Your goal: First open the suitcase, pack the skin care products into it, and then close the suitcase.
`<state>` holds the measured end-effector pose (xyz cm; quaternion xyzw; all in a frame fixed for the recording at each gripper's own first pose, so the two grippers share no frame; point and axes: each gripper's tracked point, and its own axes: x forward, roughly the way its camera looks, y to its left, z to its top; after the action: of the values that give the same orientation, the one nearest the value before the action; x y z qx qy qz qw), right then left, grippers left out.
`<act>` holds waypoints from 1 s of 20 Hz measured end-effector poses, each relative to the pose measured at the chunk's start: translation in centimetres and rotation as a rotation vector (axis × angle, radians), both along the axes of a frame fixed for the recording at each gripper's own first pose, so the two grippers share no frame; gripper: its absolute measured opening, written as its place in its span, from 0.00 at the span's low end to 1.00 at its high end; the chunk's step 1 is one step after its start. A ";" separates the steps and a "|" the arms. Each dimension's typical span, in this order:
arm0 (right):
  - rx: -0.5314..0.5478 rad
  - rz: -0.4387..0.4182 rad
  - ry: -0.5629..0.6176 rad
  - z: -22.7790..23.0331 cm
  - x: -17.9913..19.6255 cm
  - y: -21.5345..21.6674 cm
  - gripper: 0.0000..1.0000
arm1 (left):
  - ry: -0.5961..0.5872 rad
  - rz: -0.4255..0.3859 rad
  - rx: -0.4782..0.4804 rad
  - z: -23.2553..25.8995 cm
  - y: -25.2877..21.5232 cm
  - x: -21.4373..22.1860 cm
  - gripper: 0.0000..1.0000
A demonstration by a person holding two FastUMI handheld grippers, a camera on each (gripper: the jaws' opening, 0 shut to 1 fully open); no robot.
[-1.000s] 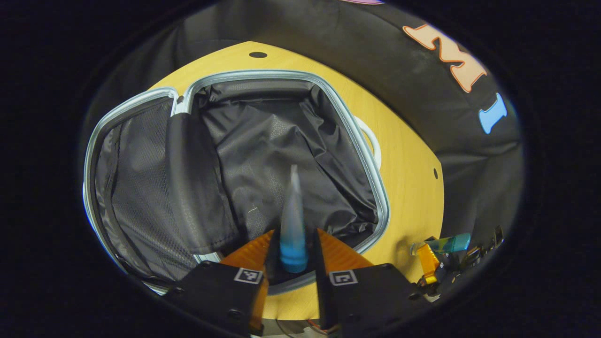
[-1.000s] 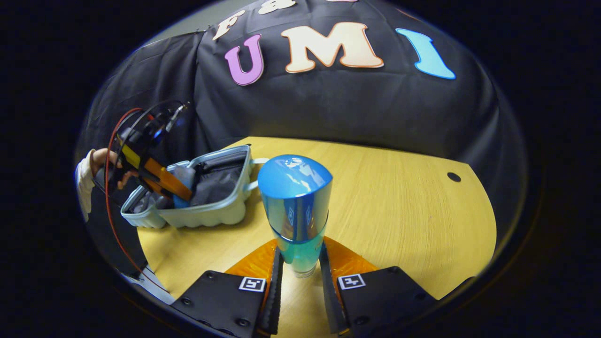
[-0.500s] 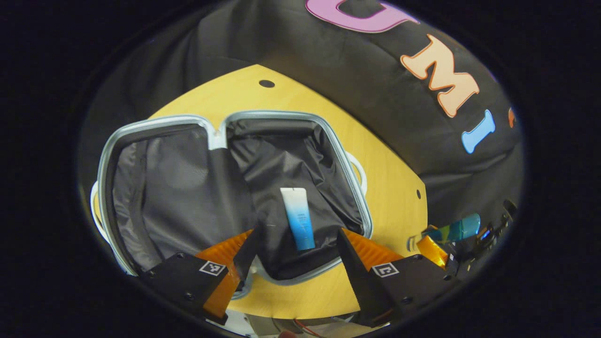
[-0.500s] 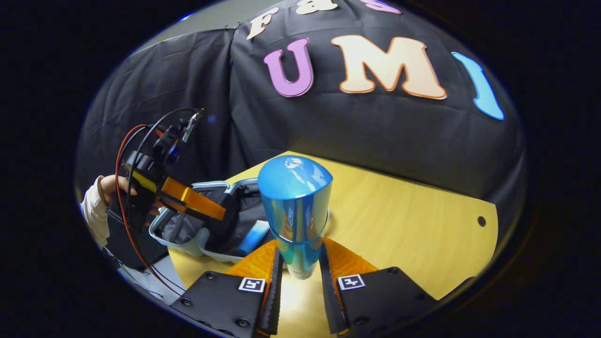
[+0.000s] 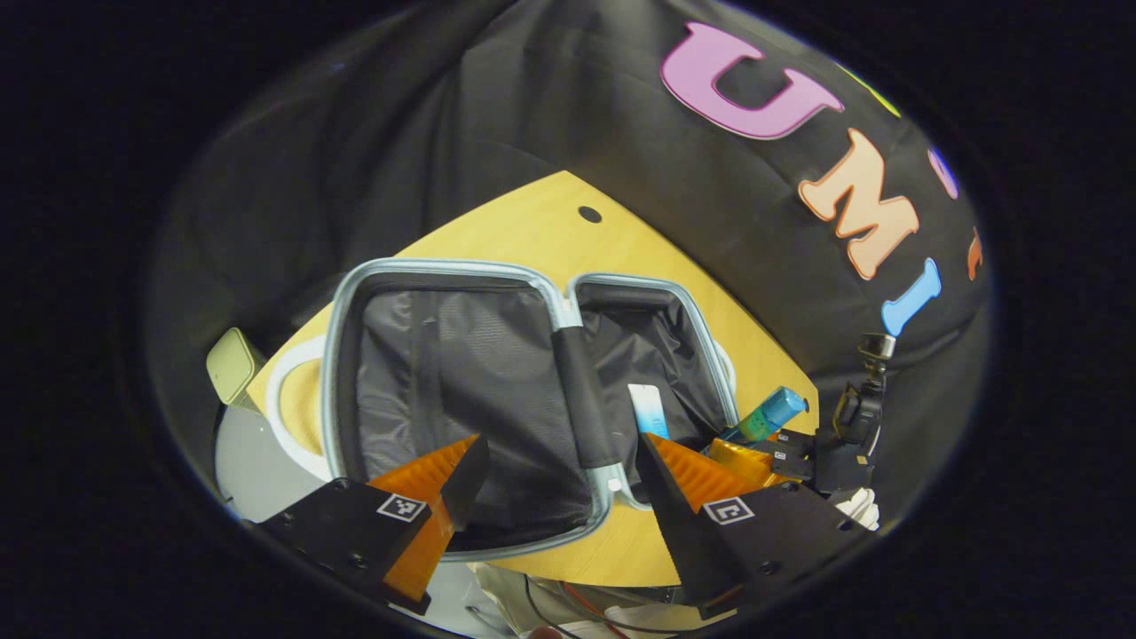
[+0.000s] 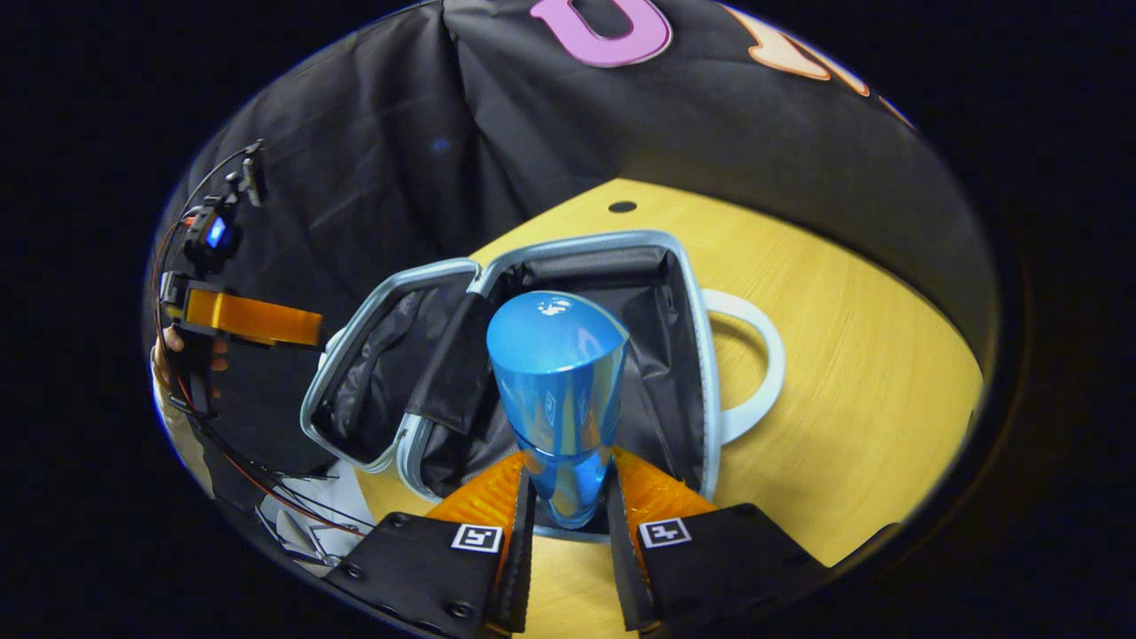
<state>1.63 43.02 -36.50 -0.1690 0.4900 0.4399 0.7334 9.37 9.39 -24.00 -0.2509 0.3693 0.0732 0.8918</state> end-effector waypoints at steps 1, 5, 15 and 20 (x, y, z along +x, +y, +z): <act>-0.022 -0.003 0.003 -0.4 0.5 0.1 0.39 | -0.002 0.016 -0.005 0.1 0.7 -0.7 0.97; -0.085 -0.033 0.035 -1.9 0.2 0.4 0.41 | 0.005 0.082 -0.007 -0.1 3.6 -3.6 0.97; -0.209 -0.034 0.006 -4.6 1.0 -1.2 0.42 | 0.025 0.194 -0.048 -1.9 7.8 -6.7 0.97; -0.165 -0.045 -0.016 -4.1 1.4 0.1 0.41 | 0.043 0.247 -0.052 -3.0 9.7 -8.2 0.94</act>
<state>3.06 43.08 -40.55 -0.2212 0.5225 0.3799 0.7306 1.21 19.04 -26.96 -0.3159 0.3563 0.1782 0.8611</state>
